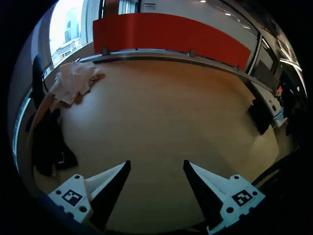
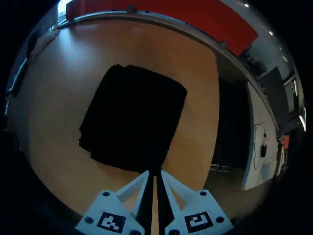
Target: Fold towel
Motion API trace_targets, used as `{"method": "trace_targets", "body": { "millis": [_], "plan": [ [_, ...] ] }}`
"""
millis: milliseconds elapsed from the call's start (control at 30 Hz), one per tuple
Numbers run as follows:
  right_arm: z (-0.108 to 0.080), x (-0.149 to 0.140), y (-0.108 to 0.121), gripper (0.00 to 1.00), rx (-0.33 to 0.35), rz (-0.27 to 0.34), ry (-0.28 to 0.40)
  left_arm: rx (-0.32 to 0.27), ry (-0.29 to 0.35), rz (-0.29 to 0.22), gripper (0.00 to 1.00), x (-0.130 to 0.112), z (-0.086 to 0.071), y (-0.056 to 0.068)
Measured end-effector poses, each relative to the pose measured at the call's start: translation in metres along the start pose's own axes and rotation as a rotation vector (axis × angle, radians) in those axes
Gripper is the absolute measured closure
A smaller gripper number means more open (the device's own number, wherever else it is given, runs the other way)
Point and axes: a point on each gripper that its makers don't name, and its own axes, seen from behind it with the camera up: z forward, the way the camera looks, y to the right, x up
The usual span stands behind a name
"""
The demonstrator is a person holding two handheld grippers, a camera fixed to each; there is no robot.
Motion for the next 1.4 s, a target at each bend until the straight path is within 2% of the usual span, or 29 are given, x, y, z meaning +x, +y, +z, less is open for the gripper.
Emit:
{"method": "trace_targets", "body": {
  "millis": [100, 333, 400, 567, 867, 1400],
  "plan": [
    [0.0, 0.0, -0.001, 0.88, -0.003, 0.008, 0.003, 0.0, 0.0, 0.0, 0.0, 0.001, 0.0, 0.0],
    [0.001, -0.004, 0.003, 0.45, -0.035, 0.012, 0.001, -0.002, 0.003, -0.002, 0.0, 0.002, 0.001, -0.001],
    [0.001, -0.005, 0.005, 0.4, -0.048, 0.012, -0.001, -0.002, 0.004, -0.003, 0.0, 0.003, 0.001, -0.001],
    [0.002, -0.006, 0.013, 0.4, -0.089, 0.02, -0.006, -0.004, 0.005, -0.003, 0.0, 0.002, 0.001, -0.002],
    [-0.001, -0.005, 0.018, 0.39, -0.113, 0.026, -0.005, -0.001, 0.009, -0.006, 0.0, 0.001, -0.002, -0.004],
    [-0.004, -0.005, 0.02, 0.39, -0.123, 0.023, 0.003, -0.002, 0.018, -0.004, 0.0, 0.002, -0.005, -0.005]
  ]
}}
